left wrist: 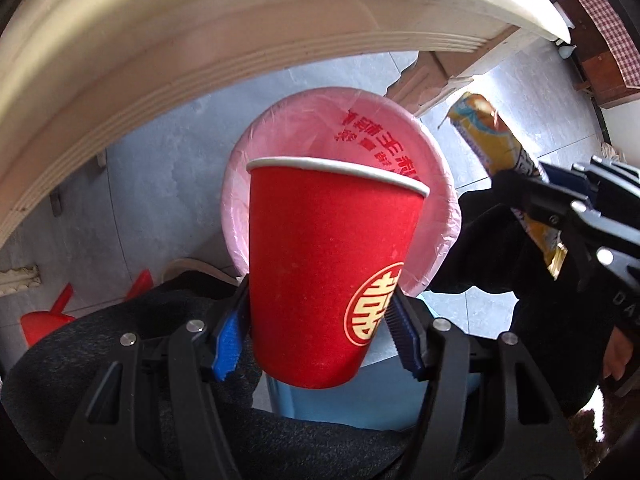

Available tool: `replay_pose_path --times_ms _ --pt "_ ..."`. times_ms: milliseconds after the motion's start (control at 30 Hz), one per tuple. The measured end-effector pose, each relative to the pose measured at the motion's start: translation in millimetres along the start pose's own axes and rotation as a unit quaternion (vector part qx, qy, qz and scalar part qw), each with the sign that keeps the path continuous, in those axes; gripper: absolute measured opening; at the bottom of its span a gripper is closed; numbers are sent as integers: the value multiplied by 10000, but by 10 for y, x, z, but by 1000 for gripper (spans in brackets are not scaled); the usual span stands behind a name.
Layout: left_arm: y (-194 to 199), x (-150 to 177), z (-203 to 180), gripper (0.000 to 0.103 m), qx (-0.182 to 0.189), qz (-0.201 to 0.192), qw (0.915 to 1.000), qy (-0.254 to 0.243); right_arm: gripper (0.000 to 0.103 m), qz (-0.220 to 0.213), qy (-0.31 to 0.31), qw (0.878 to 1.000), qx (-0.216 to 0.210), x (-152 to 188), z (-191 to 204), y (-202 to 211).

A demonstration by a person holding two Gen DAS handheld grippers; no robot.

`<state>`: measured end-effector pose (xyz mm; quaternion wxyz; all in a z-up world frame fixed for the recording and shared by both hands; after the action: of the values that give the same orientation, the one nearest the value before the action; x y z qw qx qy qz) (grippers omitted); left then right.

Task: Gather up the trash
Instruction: 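Lift the red cup and snack bar with both tools toward the bin, then open both tools to drop the red cup and snack bar into the pink bin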

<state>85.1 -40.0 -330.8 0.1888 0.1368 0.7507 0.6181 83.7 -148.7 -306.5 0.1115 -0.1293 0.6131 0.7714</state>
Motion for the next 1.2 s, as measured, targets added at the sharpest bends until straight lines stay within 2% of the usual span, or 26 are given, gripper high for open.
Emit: replay_pose_path --times_ms 200,467,567,867,1200 --pt "-291 15 58 61 111 281 9990 338 17 339 -246 9991 -53 105 -121 -358" --pt "-675 -12 135 61 -45 783 9953 562 17 659 -258 9975 56 180 -202 -764" --pt "-778 -48 143 61 7 920 9940 596 17 777 -298 9965 53 204 -251 -900" --pt "-1001 -85 151 61 28 1203 9902 713 17 1043 -407 9937 -3 275 -326 -1175" --pt "-1104 -68 148 62 -42 1344 9887 667 19 1111 -452 9928 -15 279 -357 -1231"
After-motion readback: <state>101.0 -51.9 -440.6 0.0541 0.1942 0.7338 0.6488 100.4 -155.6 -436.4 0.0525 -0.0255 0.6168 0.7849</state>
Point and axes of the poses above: each gripper's, at about its wrist camera, not at the fingertips, and y roughly against the way its jaws point, z to its left, x to its underside, the point moved 3 cm from there along -y, roughly the way its jaws point, and after that the axes turned 6 degrees about -z, right-handed, at the moved point
